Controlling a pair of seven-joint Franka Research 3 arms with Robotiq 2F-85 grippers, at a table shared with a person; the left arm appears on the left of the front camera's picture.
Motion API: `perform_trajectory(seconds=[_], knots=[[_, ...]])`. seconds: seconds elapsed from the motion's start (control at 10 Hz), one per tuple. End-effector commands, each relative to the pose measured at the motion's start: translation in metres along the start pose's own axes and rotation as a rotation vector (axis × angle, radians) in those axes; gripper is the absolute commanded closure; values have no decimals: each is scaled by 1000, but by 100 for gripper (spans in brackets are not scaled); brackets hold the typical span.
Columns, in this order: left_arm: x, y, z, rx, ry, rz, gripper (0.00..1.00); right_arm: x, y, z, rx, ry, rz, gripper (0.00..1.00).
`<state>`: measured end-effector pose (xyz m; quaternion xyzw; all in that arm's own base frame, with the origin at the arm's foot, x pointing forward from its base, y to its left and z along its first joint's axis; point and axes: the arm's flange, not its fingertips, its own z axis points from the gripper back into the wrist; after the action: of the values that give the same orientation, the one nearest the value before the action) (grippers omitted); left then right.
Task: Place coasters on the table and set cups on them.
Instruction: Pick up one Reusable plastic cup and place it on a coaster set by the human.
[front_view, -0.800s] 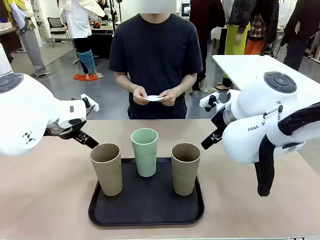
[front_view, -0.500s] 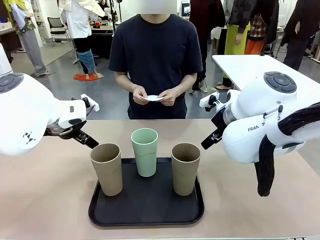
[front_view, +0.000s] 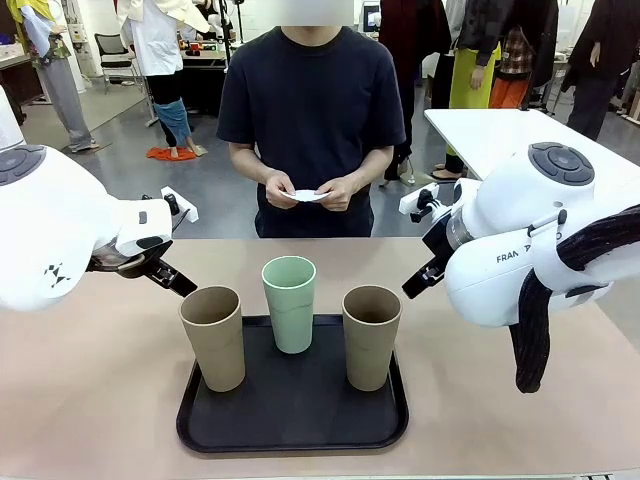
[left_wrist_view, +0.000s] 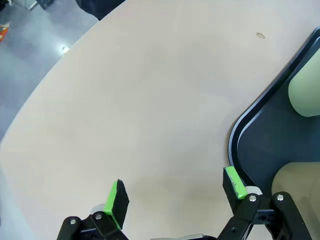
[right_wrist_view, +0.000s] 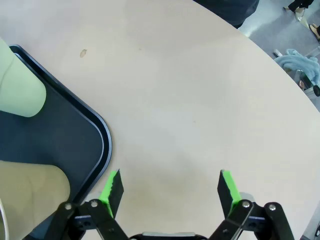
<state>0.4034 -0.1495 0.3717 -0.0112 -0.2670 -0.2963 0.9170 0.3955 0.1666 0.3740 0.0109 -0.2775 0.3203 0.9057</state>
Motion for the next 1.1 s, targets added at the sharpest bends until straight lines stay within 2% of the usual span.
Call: perform_trajectory(seconds=[0.0, 0.4, 0.5, 0.6, 0.8, 1.0], knots=[[0, 0, 0, 0, 0, 0, 0, 0, 0, 0, 0, 0, 0, 0], [0, 0, 0, 0, 0, 0, 0, 0, 0, 0, 0, 0, 0, 0], [0, 0, 0, 0, 0, 0, 0, 8, -6, 18, -52, -4, -18, 0], [22, 19, 29, 2, 37, -33, 0, 24, -17, 53, -63, -39, -39, 0], [31, 33, 87, 19, 57, -45, 0, 27, -25, 116, -115, -31, -45, 0], [53, 43, 142, 109, 62, -67, 0, 30, -22, 178, -193, -10, -30, 0]])
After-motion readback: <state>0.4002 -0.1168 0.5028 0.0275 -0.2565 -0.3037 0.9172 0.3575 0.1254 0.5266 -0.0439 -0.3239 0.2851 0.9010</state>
